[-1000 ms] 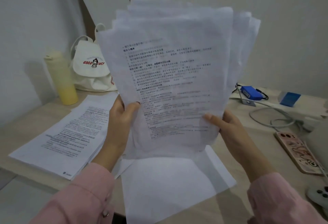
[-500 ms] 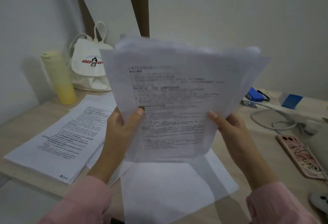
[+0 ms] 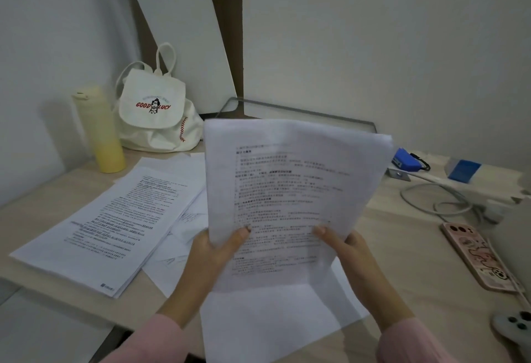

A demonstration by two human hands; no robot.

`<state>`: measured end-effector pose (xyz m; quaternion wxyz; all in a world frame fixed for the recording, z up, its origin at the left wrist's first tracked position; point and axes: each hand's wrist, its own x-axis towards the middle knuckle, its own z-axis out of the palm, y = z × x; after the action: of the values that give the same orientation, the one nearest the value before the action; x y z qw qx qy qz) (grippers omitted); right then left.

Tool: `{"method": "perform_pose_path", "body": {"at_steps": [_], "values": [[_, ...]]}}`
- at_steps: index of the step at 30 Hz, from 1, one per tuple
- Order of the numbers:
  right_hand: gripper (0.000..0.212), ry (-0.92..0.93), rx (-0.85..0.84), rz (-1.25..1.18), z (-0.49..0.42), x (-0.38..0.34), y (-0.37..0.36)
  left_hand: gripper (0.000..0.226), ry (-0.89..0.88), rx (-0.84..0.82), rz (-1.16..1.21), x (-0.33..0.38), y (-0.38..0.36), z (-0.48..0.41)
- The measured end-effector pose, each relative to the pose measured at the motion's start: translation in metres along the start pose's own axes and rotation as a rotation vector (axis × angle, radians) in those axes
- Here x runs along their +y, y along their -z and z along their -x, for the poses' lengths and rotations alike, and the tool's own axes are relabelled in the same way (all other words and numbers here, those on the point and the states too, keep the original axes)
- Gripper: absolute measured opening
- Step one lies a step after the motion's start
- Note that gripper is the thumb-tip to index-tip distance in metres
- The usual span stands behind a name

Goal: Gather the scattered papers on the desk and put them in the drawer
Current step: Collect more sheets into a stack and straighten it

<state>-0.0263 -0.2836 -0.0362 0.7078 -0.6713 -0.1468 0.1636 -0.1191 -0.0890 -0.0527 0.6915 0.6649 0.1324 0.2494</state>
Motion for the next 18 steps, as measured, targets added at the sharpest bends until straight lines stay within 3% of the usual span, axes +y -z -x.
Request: {"method": "perform_pose_path", "body": {"at_steps": [4,6,8,11,13,15,18], "values": [[0.036,0.000,0.014,0.121,0.001,0.004,0.012,0.014,0.032,0.063,0.027,-0.002,0.002,0.001],[0.044,-0.057,0.112,0.390,-0.003,0.010,0.031,0.013,0.022,0.111,0.027,0.004,0.007,0.000],[0.063,-0.225,0.221,0.767,-0.004,0.026,0.052,0.013,0.033,0.162,0.031,0.006,0.015,0.003],[0.077,-0.452,0.248,1.123,0.003,0.052,0.071,0.012,0.059,0.227,0.039,0.001,0.028,0.010],[0.069,-0.503,0.230,1.178,0.009,0.060,0.073,0.014,0.091,0.250,0.038,-0.003,0.034,0.016],[0.053,-0.547,0.243,1.085,0.011,0.061,0.071,0.018,0.128,0.260,0.050,-0.006,0.037,0.021],[0.028,-0.504,0.207,1.068,0.013,0.059,0.067,0.025,0.164,0.264,0.068,-0.010,0.041,0.027]]}}
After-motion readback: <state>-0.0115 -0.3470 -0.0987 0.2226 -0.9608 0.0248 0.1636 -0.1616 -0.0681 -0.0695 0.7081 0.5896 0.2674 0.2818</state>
